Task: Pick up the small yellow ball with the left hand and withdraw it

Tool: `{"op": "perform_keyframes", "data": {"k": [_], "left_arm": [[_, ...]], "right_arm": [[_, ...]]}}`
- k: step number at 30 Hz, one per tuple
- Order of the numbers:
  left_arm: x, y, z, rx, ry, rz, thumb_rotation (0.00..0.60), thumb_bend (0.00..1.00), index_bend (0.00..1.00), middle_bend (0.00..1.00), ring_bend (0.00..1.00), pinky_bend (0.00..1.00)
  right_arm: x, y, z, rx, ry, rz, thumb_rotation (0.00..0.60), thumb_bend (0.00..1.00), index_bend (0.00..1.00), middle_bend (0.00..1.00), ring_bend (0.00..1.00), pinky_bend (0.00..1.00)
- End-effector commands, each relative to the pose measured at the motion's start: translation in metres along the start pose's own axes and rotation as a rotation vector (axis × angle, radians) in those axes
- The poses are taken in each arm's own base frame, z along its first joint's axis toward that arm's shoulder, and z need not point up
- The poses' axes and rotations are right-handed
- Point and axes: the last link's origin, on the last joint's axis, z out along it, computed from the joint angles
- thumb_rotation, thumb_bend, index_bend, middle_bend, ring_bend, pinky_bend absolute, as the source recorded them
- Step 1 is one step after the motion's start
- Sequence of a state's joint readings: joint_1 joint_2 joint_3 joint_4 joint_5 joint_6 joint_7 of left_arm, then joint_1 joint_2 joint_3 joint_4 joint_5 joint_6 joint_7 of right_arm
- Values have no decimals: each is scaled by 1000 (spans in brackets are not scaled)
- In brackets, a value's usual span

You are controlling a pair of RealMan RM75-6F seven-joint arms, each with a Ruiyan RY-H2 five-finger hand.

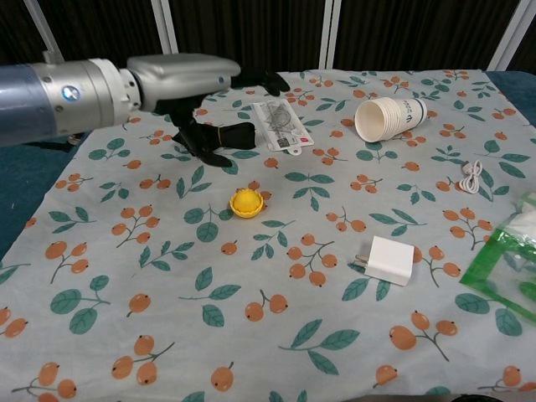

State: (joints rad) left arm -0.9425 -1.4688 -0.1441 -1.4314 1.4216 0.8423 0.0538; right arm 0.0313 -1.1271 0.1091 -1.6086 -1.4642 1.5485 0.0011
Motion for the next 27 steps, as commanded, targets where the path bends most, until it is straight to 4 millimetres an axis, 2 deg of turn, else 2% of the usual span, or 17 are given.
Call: {"op": "perform_keyframes", "data": {"k": [1, 5, 7, 8, 9, 11, 16, 21, 27], "left_arm": [[27, -14, -47, 58, 66, 27, 600, 196, 52, 48, 0, 13], [32, -21, -107, 141, 74, 11, 600, 178, 27, 11, 0, 0], [33, -31, -142, 221, 96, 5, 600, 168, 21, 1, 0, 0], [34, -38, -166, 283, 115, 17, 600, 165, 20, 0, 0, 0], [34, -41, -179, 313, 129, 22, 600, 164, 20, 0, 0, 0], [33, -51, -216, 413, 169, 14, 600, 163, 20, 0, 0, 0], [26, -60, -284, 559, 250, -83, 600, 162, 20, 0, 0, 0], [11, -72, -329, 675, 258, -82, 600, 162, 18, 0, 0, 0], [-2, -72, -353, 708, 269, -140, 600, 162, 18, 0, 0, 0]], "right_arm": [[0, -1, 0, 4, 1, -1, 600, 108, 111, 83, 108, 189], [1, -1, -1, 7, 6, -2, 600, 108, 111, 83, 108, 190], [1, -2, -1, 9, 7, -2, 600, 108, 111, 83, 108, 190], [1, -2, -1, 12, 9, -2, 600, 108, 111, 83, 108, 190], [1, -3, -1, 15, 10, -2, 600, 108, 111, 83, 108, 189], [1, -3, -2, 18, 11, -2, 600, 108, 111, 83, 108, 189], [1, -4, -1, 26, 11, -2, 600, 108, 111, 83, 108, 190], [1, -5, -2, 31, 13, -2, 600, 107, 111, 83, 108, 189], [1, -7, -3, 39, 13, -4, 600, 108, 111, 83, 108, 190]]}}
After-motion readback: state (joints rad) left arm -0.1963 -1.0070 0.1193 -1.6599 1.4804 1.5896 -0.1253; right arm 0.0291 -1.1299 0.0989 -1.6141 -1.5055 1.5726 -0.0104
